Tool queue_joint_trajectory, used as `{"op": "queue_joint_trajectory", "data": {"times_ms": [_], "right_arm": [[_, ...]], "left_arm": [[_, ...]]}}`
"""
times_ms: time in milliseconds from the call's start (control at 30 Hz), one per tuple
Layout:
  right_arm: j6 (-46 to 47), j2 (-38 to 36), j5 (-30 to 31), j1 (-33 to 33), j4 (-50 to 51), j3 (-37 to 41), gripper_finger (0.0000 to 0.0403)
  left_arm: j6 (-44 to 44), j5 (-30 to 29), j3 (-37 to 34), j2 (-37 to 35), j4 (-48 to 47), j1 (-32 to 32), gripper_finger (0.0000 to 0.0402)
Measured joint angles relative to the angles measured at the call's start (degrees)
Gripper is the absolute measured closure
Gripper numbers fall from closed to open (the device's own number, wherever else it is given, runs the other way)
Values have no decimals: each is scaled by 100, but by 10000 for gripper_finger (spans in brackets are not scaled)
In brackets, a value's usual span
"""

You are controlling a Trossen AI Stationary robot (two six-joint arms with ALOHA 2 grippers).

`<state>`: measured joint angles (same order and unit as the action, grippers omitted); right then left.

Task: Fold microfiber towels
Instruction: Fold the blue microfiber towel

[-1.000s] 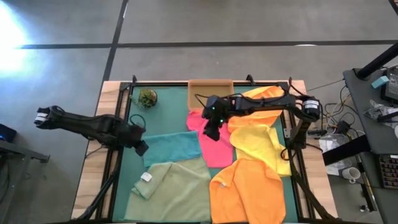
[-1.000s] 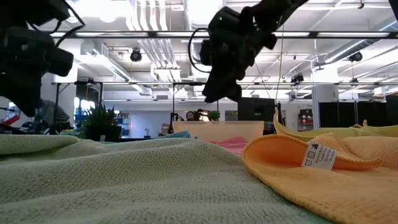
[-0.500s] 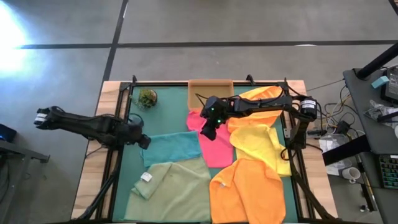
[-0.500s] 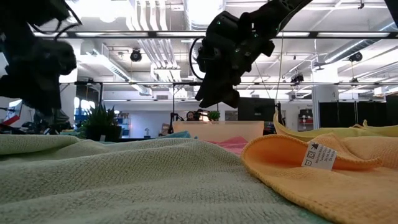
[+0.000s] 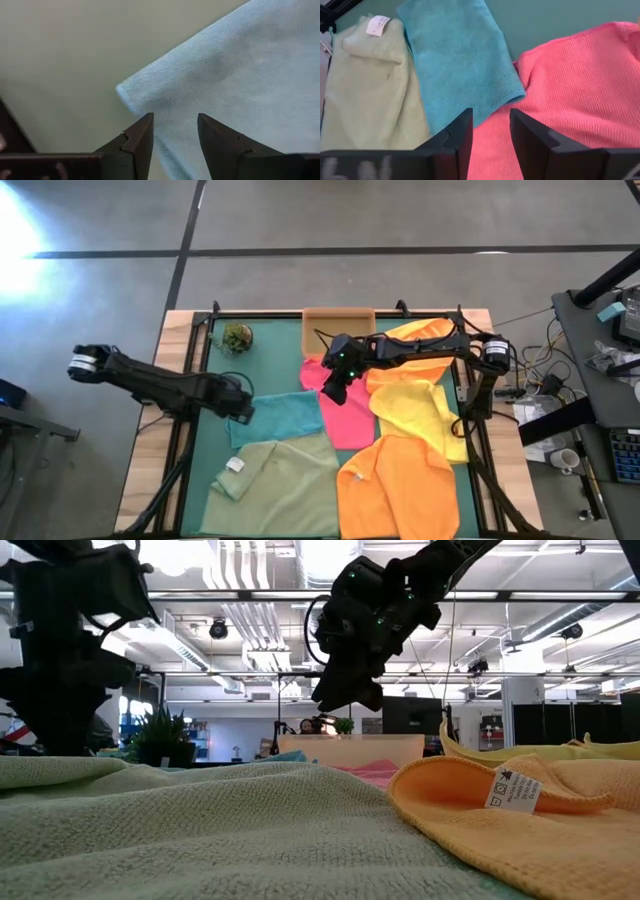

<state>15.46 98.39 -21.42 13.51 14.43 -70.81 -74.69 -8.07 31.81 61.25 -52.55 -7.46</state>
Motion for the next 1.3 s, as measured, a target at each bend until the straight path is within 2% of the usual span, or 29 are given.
{"op": "queue_joint_trajectory", "data": {"times_ms": [233,433,733,1000,1300], "right_arm": [[-153,0,-4,16,23,0,289],[-287,-1,-21,21,25,0,286],[-415,-2,-110,19,9,0,294],[-606,-2,-112,21,23,0,294],[-247,2,-110,19,21,19,309]], "left_arm": [[-444,0,151,-105,-630,2,265],[-643,-31,97,-10,-521,1,265],[-1086,107,133,937,-491,2,265],[-1077,201,180,1392,329,4,265],[-1067,198,185,1181,297,7,265]]}}
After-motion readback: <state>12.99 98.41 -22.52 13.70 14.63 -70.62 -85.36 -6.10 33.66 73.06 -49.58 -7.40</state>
